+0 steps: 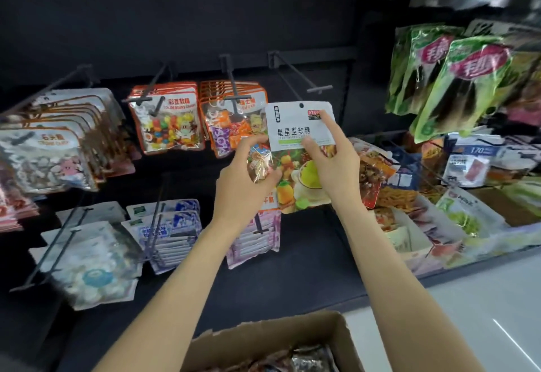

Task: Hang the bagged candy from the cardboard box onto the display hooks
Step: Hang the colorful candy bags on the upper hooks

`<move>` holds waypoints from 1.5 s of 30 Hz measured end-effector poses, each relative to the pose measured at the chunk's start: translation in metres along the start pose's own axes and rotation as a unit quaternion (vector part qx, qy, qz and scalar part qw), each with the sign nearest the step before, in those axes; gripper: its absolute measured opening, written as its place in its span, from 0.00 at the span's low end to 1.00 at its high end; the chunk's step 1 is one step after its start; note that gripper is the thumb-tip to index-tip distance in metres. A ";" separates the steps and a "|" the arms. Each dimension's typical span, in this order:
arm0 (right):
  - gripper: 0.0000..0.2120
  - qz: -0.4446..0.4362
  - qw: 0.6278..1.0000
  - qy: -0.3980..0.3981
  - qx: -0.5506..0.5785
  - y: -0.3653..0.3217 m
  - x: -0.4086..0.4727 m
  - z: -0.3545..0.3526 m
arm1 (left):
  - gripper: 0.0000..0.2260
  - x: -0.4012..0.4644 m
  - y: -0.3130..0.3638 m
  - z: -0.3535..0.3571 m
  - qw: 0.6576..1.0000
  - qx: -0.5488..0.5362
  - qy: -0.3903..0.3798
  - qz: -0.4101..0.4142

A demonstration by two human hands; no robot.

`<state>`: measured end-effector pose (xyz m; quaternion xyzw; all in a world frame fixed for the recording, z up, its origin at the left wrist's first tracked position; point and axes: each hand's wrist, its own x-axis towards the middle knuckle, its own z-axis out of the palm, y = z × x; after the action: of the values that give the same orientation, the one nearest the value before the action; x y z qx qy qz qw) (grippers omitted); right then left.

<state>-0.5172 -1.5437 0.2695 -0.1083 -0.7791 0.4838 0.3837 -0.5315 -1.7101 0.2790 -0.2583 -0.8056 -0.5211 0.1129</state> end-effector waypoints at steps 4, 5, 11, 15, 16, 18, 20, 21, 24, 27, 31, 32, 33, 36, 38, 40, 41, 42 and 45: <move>0.24 0.005 1.000 0.013 0.000 0.005 0.001 -0.004 | 0.22 0.003 0.001 0.005 0.999 0.024 -0.011 0.022; 0.25 0.014 1.000 0.014 0.001 0.006 0.000 -0.005 | 0.22 0.004 0.001 0.006 0.999 0.031 -0.017 0.021; 0.25 0.002 0.993 0.018 -0.116 0.007 0.031 0.007 | 0.23 0.014 -0.012 0.004 0.999 0.043 -0.016 -0.017; 0.25 -0.051 0.979 0.025 -0.197 0.022 0.059 0.022 | 0.26 0.002 -0.027 -0.019 0.995 0.088 -0.035 -0.025; 0.26 -0.065 0.973 0.029 -0.219 0.028 0.061 0.026 | 0.28 -0.002 -0.029 -0.026 0.995 0.085 -0.038 -0.025; 0.28 -0.075 0.960 0.045 -0.266 0.040 0.057 0.033 | 0.34 -0.006 -0.033 -0.039 0.998 0.043 -0.039 -0.026; 0.25 -0.085 0.964 0.076 -0.241 0.039 0.034 0.036 | 0.40 -0.010 -0.036 -0.048 0.998 -0.051 -0.035 -0.033; 0.22 -0.091 0.973 0.081 -0.194 0.034 0.017 0.035 | 0.42 -0.012 -0.038 -0.051 0.994 -0.095 -0.034 -0.035; 0.18 -0.065 0.997 -0.004 -0.040 0.001 -0.039 0.027 | 0.43 -0.018 -0.038 -0.052 0.986 -0.160 -0.028 -0.026; 0.29 0.105 0.978 -0.139 0.111 -0.021 -0.086 0.032 | 0.34 -0.024 -0.037 -0.043 0.975 -0.196 0.092 -0.043; 0.09 0.253 0.917 -0.159 0.265 -0.022 -0.105 0.051 | 0.22 -0.040 -0.041 -0.025 0.913 -0.339 0.189 -0.123; 0.05 0.256 0.918 -0.134 0.270 -0.021 -0.102 0.052 | 0.18 -0.045 -0.044 -0.021 0.904 -0.355 0.188 -0.146; 0.03 0.237 0.933 -0.107 0.247 -0.019 -0.097 0.051 | 0.14 -0.050 -0.049 -0.020 0.904 -0.345 0.186 -0.172; 0.03 0.032 0.996 -0.077 0.026 -0.011 -0.079 0.039 | 0.15 -0.061 -0.061 -0.032 0.947 -0.174 0.210 -0.169; 0.03 -0.178 0.969 -0.080 -0.153 -0.013 -0.069 0.029 | 0.20 -0.058 -0.060 -0.047 0.981 -0.017 0.191 0.000; 0.07 -0.341 0.899 -0.066 -0.267 -0.026 -0.055 0.023 | 0.24 -0.042 -0.045 -0.056 0.985 0.107 0.081 0.111; 0.09 -0.389 0.873 -0.067 -0.286 -0.035 -0.048 0.020 | 0.24 -0.032 -0.035 -0.058 0.983 0.138 0.026 0.115; 0.10 -0.413 0.861 -0.072 -0.288 -0.044 -0.041 0.019 | 0.20 -0.023 -0.025 -0.059 0.984 0.141 -0.007 0.107; 0.09 -0.329 0.917 -0.088 -0.209 -0.063 -0.025 0.016 | 0.03 0.002 -0.010 -0.059 0.995 0.040 0.021 0.090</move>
<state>-0.4986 -1.6001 0.3060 0.1195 -0.8849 0.1639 0.4193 -0.5439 -1.7660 0.2976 -0.3139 -0.7970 -0.4811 0.1864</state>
